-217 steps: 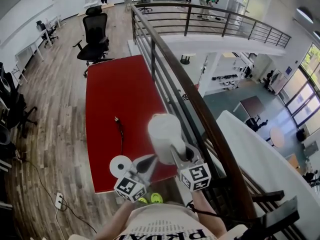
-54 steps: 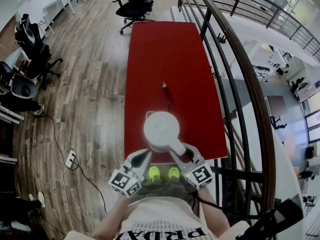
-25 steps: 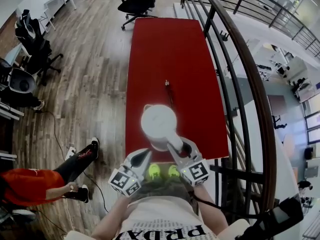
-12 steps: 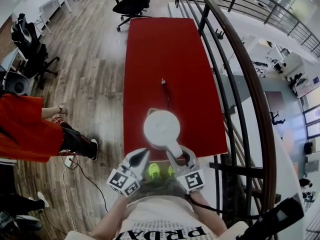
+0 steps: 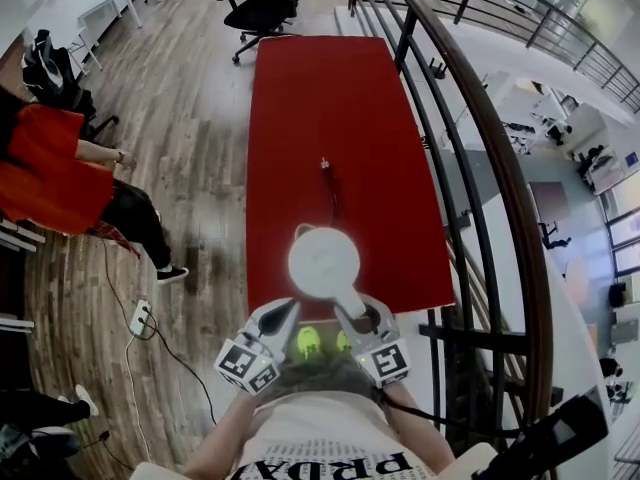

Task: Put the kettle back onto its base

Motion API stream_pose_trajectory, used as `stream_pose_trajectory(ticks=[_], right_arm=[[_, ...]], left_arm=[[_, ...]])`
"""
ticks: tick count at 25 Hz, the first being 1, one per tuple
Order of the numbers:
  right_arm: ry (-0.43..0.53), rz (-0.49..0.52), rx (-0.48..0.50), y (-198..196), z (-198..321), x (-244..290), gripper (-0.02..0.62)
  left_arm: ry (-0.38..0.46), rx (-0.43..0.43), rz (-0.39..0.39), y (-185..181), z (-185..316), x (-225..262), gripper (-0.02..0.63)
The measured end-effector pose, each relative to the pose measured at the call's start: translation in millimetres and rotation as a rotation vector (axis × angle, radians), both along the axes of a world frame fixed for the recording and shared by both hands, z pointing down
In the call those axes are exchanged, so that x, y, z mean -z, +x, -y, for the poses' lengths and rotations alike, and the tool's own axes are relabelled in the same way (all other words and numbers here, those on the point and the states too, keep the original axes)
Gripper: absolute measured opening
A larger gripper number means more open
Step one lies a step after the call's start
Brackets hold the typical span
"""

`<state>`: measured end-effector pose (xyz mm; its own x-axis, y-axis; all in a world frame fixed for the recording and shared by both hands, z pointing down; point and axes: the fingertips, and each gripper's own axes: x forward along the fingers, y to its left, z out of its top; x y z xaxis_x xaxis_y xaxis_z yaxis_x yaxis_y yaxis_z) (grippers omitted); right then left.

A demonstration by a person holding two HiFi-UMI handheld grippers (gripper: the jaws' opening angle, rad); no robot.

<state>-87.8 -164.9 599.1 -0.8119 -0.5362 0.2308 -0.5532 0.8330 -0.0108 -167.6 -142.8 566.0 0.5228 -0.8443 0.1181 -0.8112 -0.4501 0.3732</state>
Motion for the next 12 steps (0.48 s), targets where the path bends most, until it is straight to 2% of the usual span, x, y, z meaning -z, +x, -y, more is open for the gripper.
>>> stream_pose_trajectory(ticks=[12], right_arm=[[-0.001,-0.029,0.012,-4.1,1.2,-3.6,0.129]], left_arm=[[0.018,-0.007,0.011,3.0,1.0,2.6,-0.008]])
